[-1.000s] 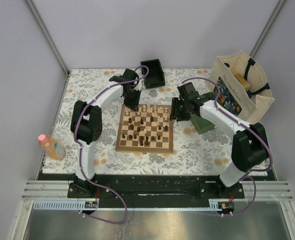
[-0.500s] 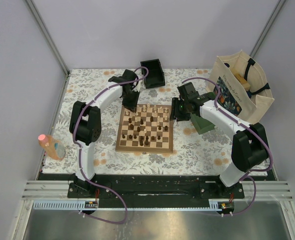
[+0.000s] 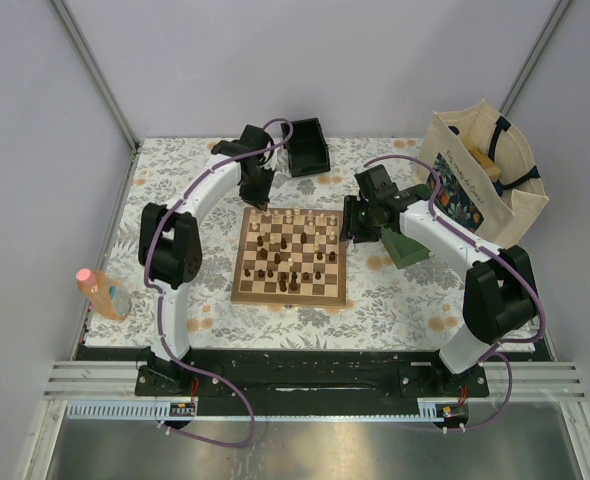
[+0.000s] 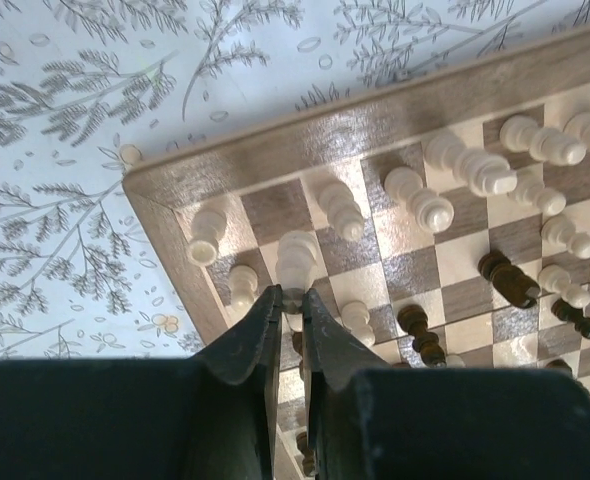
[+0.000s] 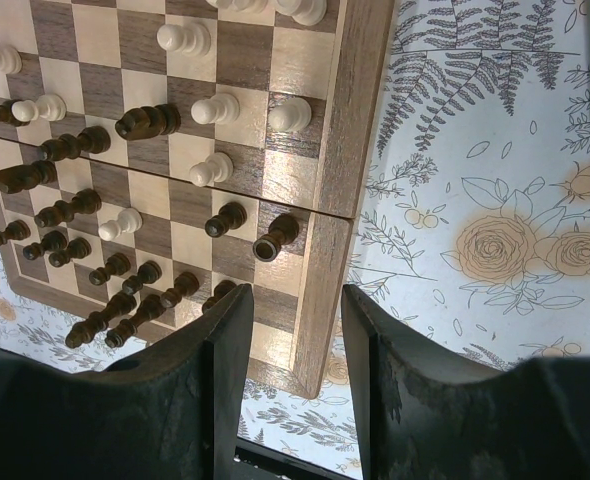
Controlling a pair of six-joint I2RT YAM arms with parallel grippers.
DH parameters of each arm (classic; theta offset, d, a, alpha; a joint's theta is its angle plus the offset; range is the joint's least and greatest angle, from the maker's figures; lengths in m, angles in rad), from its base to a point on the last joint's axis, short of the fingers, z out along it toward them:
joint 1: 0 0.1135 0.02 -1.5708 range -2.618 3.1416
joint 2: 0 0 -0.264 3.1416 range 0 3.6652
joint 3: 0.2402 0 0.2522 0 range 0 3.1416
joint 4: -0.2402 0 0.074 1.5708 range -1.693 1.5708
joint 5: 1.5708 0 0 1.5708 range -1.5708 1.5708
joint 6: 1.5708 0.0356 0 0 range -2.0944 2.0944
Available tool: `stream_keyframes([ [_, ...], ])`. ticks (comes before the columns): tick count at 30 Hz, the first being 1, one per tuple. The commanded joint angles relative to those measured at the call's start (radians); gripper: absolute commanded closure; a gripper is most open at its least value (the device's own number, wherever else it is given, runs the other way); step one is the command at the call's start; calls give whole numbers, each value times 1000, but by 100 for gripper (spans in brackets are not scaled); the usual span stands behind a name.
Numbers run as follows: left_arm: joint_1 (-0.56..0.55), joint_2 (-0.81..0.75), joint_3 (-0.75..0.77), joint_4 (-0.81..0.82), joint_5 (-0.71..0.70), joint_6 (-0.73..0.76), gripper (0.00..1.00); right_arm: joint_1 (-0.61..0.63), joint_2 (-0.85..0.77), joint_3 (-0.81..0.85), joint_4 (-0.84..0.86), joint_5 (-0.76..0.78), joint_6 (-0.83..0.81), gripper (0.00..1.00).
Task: Set up the chess pieces on the board
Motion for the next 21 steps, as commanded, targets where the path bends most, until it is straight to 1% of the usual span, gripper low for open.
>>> stream_keyframes([
  [1,10,26,71,-15,-22,22,95,-5,-24,2,24,-1,0,51],
  [18,13,101,116,-18,-18,18,94,-5,-15,13,23,-6,3,51],
  [19,13,103,116,-16,-16,19,93,-5,-15,13,24,-4,0,51],
  [21,13,101,110,-18,-19,18,85,-5,-16,15,24,-3,-2,51],
])
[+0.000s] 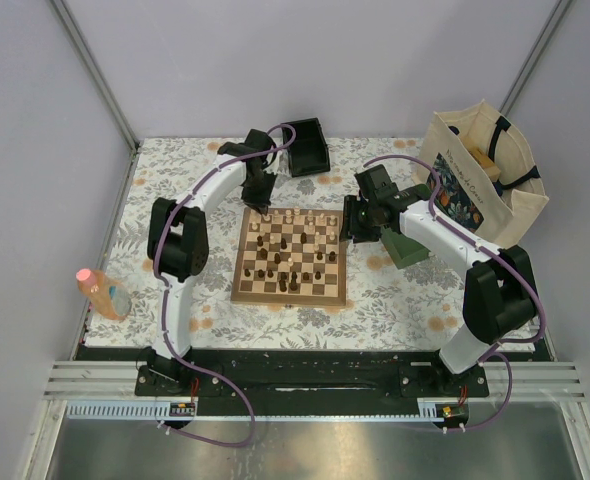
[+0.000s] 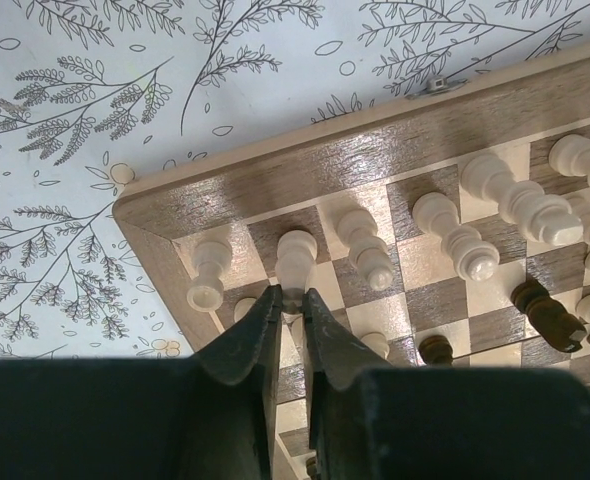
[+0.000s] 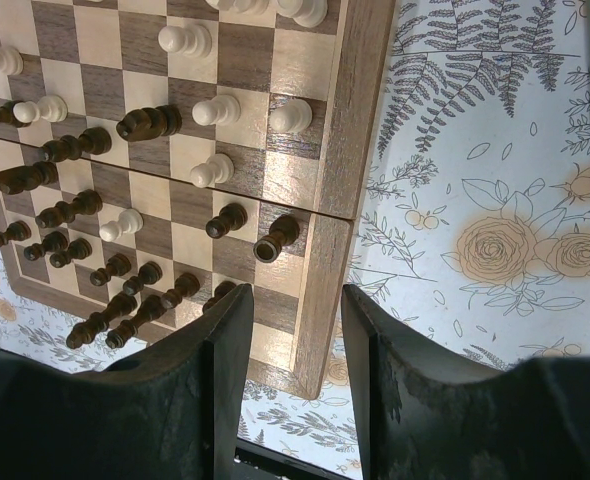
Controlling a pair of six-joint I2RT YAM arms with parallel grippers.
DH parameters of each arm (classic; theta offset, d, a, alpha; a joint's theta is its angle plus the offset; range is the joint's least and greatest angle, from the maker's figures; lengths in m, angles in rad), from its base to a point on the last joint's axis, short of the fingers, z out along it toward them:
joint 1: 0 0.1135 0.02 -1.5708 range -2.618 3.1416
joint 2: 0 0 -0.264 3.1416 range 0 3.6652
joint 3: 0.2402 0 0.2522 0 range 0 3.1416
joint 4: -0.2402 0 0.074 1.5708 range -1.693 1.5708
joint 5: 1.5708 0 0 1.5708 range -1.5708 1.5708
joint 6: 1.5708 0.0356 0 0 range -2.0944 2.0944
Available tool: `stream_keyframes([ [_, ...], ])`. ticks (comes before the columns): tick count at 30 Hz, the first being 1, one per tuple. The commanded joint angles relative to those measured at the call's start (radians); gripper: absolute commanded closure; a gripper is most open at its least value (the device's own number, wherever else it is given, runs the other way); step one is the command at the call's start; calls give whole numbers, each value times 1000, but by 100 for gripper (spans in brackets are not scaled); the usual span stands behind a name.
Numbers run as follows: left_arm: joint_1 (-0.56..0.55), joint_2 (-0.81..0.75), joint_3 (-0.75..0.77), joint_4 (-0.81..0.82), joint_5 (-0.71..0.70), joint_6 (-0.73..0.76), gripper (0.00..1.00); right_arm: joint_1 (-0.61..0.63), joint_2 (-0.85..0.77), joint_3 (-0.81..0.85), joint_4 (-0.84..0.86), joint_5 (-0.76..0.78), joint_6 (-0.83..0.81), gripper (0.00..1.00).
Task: Set up the chess pieces on the board
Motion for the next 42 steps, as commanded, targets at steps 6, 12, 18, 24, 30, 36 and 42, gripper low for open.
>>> stream_keyframes([
  [6,4,-6,37,5,-17,1,68,-5,-5,28,20,-11,-3,51],
  [12,4,-49,39,13,-1,-12,59,-5,15,51,23,-29,1,50],
  [18,4,-207,-53,123,37,-50,44,-4,74,107,32,-43,1,50],
  [24,30,-380,-199,204,35,-65,34,2,172,171,29,-26,1,50],
  [30,82,-534,-377,284,74,-96,25,34,240,240,5,9,-9,52],
  [36,114,-586,-443,287,86,-87,23,53,295,254,-26,61,14,55],
  [42,120,-591,-471,280,97,-76,23,54,323,269,-28,94,6,57],
])
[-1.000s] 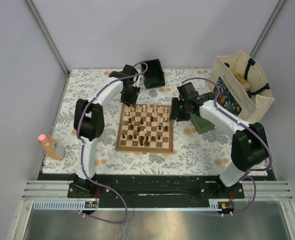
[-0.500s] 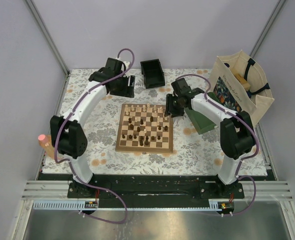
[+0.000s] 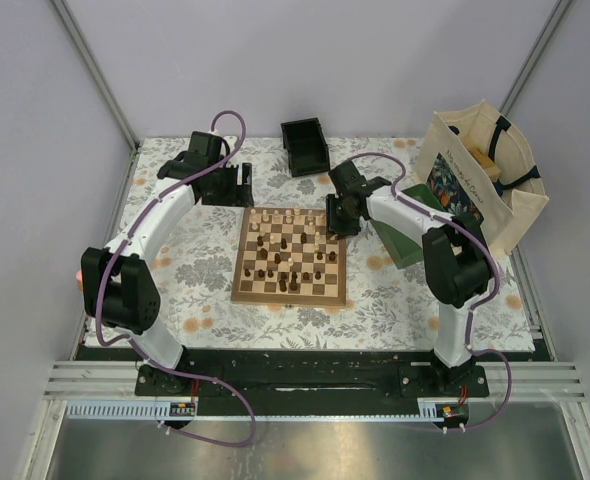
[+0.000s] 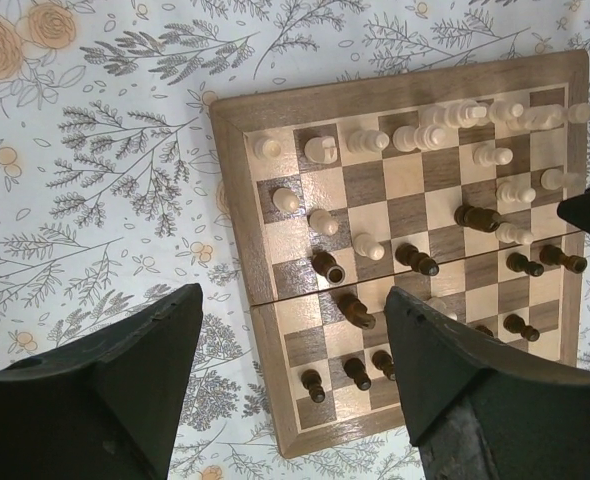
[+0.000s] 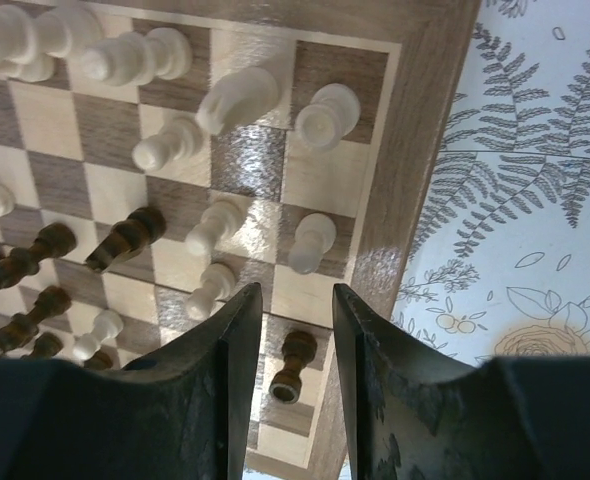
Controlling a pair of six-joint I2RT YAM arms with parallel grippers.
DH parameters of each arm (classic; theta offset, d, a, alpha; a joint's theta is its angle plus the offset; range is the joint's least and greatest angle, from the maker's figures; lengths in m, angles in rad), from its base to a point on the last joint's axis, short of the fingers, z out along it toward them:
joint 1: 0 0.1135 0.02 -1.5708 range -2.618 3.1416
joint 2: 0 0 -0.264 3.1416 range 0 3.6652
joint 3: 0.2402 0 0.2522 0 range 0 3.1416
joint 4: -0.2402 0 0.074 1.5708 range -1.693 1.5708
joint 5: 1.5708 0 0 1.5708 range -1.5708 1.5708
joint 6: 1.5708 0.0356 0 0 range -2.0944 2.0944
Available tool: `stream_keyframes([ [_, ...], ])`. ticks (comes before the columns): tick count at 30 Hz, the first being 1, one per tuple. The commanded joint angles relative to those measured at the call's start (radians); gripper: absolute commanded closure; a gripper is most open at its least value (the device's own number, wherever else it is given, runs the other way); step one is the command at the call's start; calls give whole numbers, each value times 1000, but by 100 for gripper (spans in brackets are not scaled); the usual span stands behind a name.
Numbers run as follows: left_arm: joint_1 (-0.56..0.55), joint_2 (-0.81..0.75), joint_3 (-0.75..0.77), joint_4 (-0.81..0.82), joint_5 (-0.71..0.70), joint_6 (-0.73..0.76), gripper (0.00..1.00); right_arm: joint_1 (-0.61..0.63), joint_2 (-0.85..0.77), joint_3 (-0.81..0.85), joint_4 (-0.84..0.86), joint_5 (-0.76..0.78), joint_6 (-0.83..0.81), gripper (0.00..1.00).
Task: Set up the chess pieces on the board
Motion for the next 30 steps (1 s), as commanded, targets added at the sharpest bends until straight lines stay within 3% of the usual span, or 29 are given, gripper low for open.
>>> stream_keyframes([
  [1,3,-47,-9,40,30,7,23,6,20,55,-18,76,-2,58],
  [10,3,-47,-27,40,34,9,23,6,68,97,-6,88,-27,61],
  [20,5,-39,-35,31,35,20,23,6,94,124,-6,96,-33,76],
  [30,4,-36,-35,30,43,18,24,6,106,153,5,146,-48,77],
])
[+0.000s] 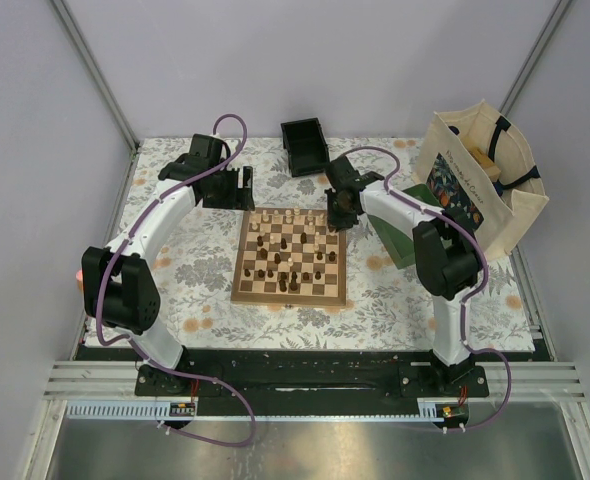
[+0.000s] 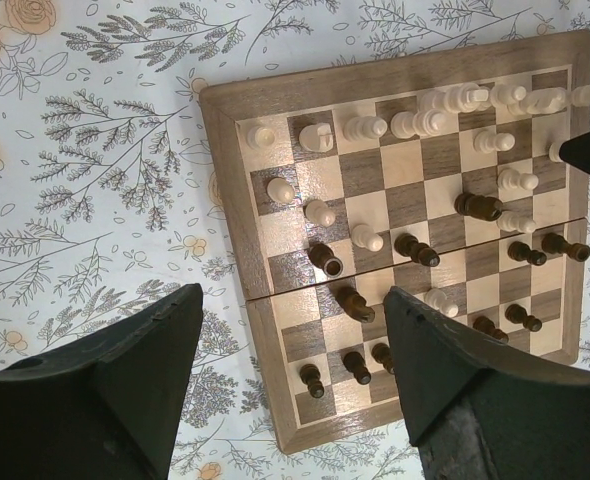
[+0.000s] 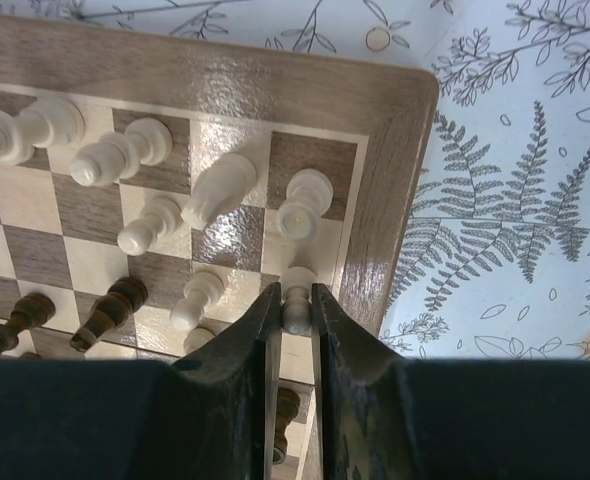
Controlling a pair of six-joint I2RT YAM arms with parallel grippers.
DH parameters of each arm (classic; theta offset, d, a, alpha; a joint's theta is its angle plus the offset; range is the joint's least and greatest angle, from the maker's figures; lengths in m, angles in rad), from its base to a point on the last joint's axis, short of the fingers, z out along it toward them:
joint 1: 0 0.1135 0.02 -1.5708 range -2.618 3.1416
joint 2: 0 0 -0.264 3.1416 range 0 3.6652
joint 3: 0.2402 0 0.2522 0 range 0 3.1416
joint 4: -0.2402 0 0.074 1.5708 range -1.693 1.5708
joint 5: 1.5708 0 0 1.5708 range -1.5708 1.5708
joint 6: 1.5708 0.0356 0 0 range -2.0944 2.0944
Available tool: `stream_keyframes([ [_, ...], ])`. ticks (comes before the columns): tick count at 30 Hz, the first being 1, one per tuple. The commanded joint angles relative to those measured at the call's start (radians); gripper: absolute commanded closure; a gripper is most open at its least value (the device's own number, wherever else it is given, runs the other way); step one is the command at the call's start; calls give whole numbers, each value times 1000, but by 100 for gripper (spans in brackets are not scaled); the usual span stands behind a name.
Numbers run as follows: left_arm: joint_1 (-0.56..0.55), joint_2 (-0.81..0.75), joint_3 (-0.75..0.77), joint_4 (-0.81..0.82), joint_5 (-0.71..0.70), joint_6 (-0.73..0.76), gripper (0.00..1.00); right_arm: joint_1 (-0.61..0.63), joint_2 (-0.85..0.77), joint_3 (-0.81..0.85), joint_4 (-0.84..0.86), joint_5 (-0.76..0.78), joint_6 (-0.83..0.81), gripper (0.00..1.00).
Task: Set up the chess pieces on the board
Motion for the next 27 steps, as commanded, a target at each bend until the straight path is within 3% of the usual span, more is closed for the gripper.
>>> stream_keyframes([
  [1,4,-34,-9,30,23,8,24,6,15,62,19,56,-18,77],
  [14,6,-17,-12,25,38,10,24,6,26,75,2,67,-26,75],
  [27,3,-16,-16,20,39,11,25,6,-3,85,-19,47,-27,64],
])
